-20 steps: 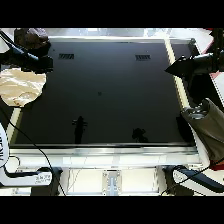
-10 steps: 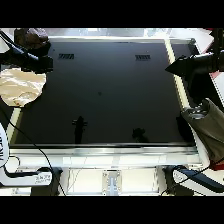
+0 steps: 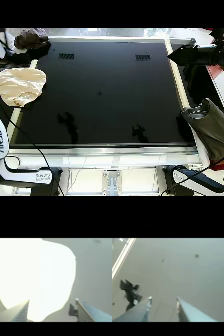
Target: Fold the shirts.
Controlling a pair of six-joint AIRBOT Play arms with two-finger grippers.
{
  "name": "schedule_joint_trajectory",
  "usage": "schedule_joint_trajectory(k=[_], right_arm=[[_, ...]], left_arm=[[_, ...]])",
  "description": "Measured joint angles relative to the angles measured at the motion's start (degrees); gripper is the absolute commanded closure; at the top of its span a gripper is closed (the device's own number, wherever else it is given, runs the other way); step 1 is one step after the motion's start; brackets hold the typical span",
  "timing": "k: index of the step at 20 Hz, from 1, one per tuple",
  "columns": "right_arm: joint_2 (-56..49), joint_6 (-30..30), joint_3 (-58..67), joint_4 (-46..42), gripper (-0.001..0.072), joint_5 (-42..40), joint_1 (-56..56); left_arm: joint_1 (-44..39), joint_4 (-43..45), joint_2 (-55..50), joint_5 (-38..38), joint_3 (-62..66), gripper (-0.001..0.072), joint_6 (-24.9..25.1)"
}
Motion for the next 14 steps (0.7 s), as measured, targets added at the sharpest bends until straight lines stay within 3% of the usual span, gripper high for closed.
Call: schedule_joint_trajectory(k=[5, 14], right_arm=[[0.0, 0.0, 0.0, 1.7, 0.0103, -1.8, 0.0], [0.0, 0.1, 0.0, 10.1, 0.0104, -6.3, 0.0]], left_arm=[[10.3, 2.2, -7.4, 1.5, 0.0, -0.0008, -5.7], [19.6, -6.8, -21.9, 2.6, 0.0, -0.0006, -7.4]])
